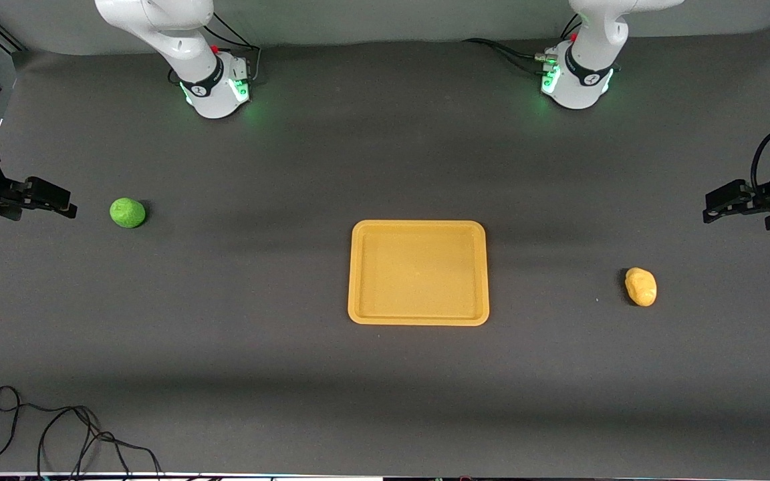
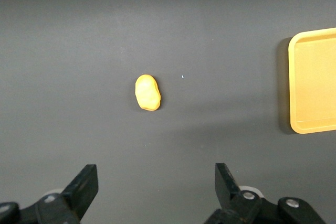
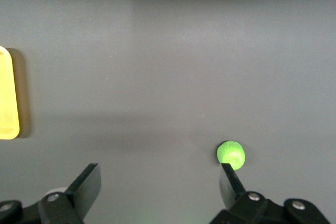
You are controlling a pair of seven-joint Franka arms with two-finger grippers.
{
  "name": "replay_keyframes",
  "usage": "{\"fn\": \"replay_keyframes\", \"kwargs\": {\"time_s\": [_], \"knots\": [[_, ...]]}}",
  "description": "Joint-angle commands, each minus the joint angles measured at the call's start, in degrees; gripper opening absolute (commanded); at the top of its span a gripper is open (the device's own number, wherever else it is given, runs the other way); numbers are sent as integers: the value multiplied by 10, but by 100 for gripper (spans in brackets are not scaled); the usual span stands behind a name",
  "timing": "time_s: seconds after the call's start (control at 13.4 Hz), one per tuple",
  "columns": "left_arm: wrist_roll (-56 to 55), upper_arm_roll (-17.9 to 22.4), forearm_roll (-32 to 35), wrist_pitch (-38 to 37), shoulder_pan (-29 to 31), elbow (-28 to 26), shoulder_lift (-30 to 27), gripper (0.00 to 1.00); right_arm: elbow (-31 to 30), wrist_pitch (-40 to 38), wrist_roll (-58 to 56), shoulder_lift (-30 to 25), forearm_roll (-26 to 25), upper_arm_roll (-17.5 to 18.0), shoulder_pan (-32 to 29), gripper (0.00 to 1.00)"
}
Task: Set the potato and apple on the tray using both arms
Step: 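Reach the left gripper down toward the yellow potato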
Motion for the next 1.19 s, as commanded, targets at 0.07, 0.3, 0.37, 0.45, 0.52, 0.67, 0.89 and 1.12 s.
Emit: {"fn": "replay_keyframes", "kwargs": {"time_s": [0.07, 0.3, 0.37, 0.45, 0.52, 0.67, 0.89, 1.12], "knots": [[-5, -1, -4, 3, -3, -7, -5, 99, 12, -8, 12, 5, -4, 6, -9, 100], [-4, -1, -4, 3, -3, -7, -4, 99, 12, -8, 15, 6, 1, 5, -12, 100], [-4, -1, -5, 11, -3, -8, -1, 99, 13, -8, 15, 9, 1, 6, -7, 100], [-4, -1, -5, 28, -2, -13, 5, 99, 14, -8, 13, 13, -3, 7, -6, 100], [-4, -1, -5, 54, 1, -29, 6, 99, 14, -8, 10, 13, -3, 7, -6, 100], [-3, 0, -5, 101, 4, -71, 16, 99, 14, -8, 9, 14, -3, 7, -7, 100], [-4, 2, -6, 165, 10, -78, 97, 99, 15, -8, 9, 14, -4, 6, -6, 100], [-1, 2, -7, 270, 19, -75, 181, 99, 15, -7, 9, 14, -5, 6, -6, 100]]}}
